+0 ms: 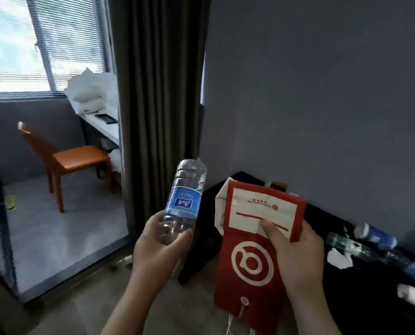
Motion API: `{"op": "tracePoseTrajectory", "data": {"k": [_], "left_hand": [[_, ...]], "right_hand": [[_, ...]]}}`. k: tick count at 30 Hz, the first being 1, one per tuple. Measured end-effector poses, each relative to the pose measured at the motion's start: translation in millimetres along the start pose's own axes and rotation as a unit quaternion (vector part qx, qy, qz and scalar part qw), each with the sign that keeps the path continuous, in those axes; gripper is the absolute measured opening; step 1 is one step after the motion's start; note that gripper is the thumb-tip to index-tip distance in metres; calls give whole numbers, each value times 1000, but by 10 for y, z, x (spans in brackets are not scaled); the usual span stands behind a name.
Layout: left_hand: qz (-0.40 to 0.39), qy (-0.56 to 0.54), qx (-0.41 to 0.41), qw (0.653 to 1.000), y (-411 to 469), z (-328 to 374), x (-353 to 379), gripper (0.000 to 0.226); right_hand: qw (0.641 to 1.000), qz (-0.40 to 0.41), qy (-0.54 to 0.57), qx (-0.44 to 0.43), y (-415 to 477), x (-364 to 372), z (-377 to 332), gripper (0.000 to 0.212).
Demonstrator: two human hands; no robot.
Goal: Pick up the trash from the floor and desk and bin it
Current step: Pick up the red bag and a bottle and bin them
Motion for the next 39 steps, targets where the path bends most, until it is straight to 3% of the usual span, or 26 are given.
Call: {"op": "tracePoseTrajectory", "data": {"k": [6,12,20,32,39], "left_hand": [[-182,-12,34,983,-301,152,778,42],[-327,11,54,944,-836,333,1777,43],[-516,20,111,849,-2144,744,3310,47],[-670,-8,125,732,-4699,928,5274,53],[-744,-9,123,657,-5826,916,6137,45]], "right_hand": [[984,167,-55,5,-844,-793,-186,11],[941,314,-130,11,-1769,-1696,-406,19],[860,490,-141,-7,-3339,-2942,-767,13],[762,636,-123,1,-5713,-4622,-1192,17],[681,722,-125,1,-6707,-5295,-1149,20]]}}
Point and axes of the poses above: each hand's wrist, its own y-axis towards the middle knuckle, its own x-axis out of the palm, z = x × y, the point moved 5 cm from there along y, towards the middle knuckle, and after that the axes turned 13 degrees about -z, right-handed, at the moved point
